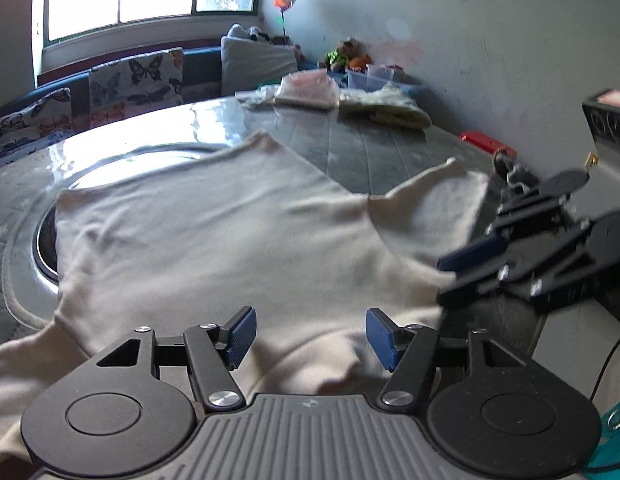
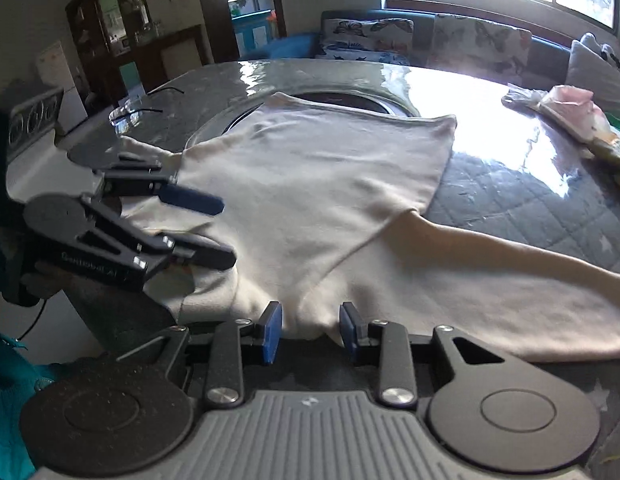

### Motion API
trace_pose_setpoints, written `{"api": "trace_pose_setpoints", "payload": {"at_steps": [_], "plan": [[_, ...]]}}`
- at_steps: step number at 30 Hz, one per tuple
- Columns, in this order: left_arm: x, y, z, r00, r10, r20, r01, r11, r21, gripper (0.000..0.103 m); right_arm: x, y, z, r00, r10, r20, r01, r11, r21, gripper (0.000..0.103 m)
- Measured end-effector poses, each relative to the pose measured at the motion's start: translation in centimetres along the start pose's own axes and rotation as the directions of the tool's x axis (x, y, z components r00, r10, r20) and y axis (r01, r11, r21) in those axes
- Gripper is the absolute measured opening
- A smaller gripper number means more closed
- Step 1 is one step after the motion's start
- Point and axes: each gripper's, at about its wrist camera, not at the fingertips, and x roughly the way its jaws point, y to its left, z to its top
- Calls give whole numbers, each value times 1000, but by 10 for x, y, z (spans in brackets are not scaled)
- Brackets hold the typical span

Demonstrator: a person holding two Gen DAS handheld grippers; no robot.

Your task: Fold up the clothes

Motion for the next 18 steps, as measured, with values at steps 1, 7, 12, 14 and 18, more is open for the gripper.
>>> {"api": "trace_pose_setpoints", "payload": {"at_steps": [1,7,12,14,18], "plan": [[1,0,-1,1000,0,-3,0,1000,2,65,-2,-2,1,1000,-6,9,6,1000,7,35],[2,-2,1,1000,0,-11,0,1000,8,68,-8,-34,7,989,-138,52,133,988,75,44],[-3,-5,7,1000,3,7,-3,1000,17,76,-2,-79,3,963,-268,27,259,948,184,50],[-4,-6,10,1000,3,16,-3,1000,21,79,0,-98,0,952,-306,17,295,929,222,51],[-4,-9,16,1000,4,19,-5,1000,15,84,-2,-119,-2,935,-353,17,337,905,260,52]]}}
